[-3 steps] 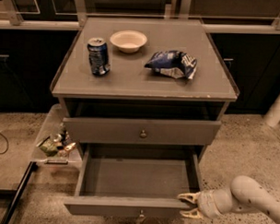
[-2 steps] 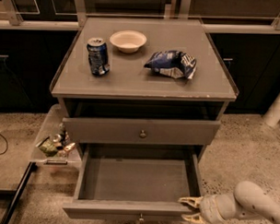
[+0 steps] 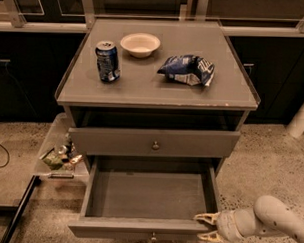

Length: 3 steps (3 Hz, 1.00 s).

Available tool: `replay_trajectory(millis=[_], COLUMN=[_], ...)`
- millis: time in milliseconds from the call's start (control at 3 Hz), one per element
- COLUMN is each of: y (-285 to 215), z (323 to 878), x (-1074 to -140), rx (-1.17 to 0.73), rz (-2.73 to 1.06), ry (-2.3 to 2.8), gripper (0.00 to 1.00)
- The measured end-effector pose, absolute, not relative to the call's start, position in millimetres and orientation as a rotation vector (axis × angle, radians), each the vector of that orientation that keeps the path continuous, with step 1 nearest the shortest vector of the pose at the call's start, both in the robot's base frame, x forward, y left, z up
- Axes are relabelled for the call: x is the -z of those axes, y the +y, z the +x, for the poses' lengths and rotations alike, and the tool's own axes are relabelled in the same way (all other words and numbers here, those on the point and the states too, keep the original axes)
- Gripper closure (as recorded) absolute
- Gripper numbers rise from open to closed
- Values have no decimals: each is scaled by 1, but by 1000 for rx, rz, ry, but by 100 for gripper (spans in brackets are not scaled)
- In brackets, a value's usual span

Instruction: Open middle drawer

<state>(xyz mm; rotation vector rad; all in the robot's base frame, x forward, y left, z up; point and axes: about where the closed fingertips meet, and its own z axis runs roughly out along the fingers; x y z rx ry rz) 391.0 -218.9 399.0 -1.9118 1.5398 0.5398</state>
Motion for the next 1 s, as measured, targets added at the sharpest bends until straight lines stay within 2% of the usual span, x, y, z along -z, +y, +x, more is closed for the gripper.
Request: replay_trajectory(millis=[333, 667, 1000], y=[-219, -219, -215], z=[391, 391, 388], x=[-399, -399, -411], rx=[-540, -540, -552], rz=[-1912, -1912, -1918], ry=[1540, 1539, 1511], gripper=[11, 0, 0])
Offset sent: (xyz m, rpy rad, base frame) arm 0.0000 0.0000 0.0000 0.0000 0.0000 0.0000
